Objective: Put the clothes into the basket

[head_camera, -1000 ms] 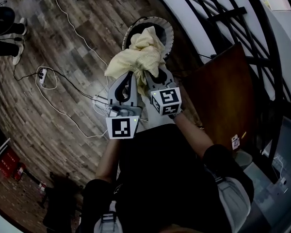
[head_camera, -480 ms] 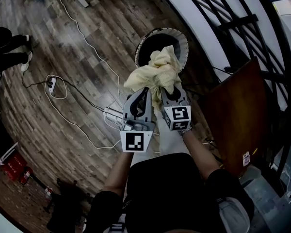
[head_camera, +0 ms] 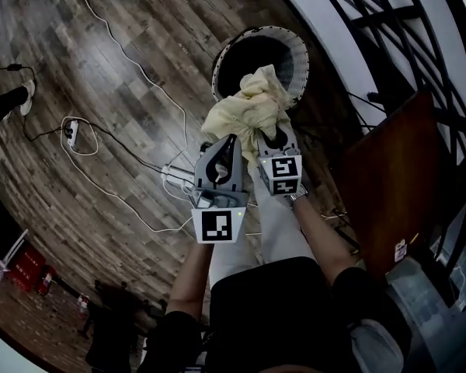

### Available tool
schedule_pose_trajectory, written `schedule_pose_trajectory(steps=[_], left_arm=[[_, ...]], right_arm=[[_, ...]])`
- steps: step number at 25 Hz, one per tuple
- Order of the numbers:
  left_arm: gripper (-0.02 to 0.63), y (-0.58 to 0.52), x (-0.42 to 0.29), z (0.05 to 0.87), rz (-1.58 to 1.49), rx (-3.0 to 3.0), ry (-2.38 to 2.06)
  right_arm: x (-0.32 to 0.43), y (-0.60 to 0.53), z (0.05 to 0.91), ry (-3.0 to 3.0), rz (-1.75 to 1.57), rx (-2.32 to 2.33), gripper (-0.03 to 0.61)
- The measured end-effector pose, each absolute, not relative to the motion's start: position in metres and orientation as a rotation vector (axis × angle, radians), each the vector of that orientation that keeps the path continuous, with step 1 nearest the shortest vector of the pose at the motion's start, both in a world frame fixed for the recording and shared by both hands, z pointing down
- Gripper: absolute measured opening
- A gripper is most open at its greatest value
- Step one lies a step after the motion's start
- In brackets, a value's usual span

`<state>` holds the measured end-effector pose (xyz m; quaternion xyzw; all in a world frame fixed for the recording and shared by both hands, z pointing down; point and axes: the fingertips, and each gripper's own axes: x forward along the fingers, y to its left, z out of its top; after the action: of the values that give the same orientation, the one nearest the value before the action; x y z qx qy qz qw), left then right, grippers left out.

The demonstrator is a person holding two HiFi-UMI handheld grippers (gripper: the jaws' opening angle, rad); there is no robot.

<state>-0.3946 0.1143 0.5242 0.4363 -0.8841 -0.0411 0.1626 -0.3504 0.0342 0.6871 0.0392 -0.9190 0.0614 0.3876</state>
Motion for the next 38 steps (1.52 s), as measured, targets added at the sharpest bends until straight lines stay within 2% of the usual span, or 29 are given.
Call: schedule_pose_trajectory(steps=[11,24,38], left_arm=[[0.014,0.113,-0.434,0.581,-0.185,1.149,-2.536],[0.014,0.122,-0.425,0.637,-0.155,1.143,-2.483],[0.014,0.121,-0.409,0.658,-0.186,1.149,-2.413]], right_arm=[[-0.37,0.044,0.784,-2.216,0.086,0.006,0.107],[-0.383,0.049,0.867,-2.096,-0.049,-0.121,0.112],[-0.378,0.049,0.937,-1.972,-0.065,-0.161,0.129]])
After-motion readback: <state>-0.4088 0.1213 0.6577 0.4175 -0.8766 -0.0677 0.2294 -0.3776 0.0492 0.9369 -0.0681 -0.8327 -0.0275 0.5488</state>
